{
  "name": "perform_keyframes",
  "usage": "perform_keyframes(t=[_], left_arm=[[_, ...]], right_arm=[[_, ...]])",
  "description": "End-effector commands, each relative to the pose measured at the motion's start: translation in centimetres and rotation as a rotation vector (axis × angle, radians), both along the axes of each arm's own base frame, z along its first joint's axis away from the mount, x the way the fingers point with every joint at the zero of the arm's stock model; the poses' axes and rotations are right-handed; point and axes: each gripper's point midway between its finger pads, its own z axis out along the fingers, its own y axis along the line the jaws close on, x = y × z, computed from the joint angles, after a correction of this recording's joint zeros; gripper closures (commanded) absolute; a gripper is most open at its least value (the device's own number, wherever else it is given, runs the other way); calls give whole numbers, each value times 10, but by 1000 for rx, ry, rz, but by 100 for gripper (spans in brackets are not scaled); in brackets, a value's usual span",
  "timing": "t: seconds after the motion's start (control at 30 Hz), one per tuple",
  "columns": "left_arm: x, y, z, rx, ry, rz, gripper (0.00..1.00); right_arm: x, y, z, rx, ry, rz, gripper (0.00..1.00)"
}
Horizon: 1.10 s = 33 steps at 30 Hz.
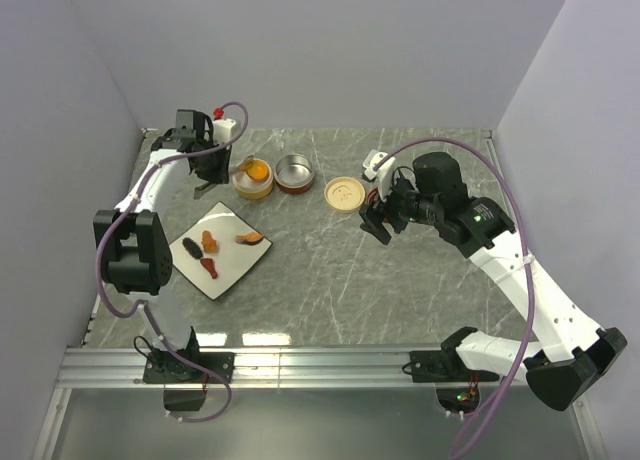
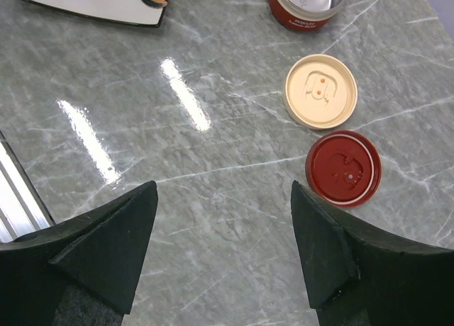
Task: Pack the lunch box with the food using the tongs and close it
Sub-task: Place the food into the lunch box
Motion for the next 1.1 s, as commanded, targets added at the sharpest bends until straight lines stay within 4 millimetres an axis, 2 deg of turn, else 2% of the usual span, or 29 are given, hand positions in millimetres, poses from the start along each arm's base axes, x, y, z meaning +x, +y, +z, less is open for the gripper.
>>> perform_keyframes(t=[0.0, 0.2, 0.27, 0.63, 0.73, 0.87, 0.97, 1.07], left_arm=[[3, 2, -1, 0, -16, 21, 100], [-12, 2, -3, 1, -2, 6, 100], [-14, -4, -6, -22, 15, -11, 100], [-14, -13, -13, -48, 51, -31, 99], [-14, -12, -15, -40, 59, -28, 93], [-14, -9, -10, -24, 45, -22, 75], [-13, -7, -4, -15, 26, -15, 64], [-11, -5, 4, -4, 9, -9, 60]], right_arm=[[3, -1, 16, 37, -50, -10, 18], [3, -1, 16, 39, -52, -10, 17], [3, 0, 15, 40, -48, -7, 18], [2, -1, 14, 35, -45, -5, 18], [2, -1, 13, 34, -42, -5, 18], [3, 0, 15, 36, -41, -3, 18], [3, 2, 16, 39, -38, 2, 17], [2, 3, 17, 41, -35, 8, 17]])
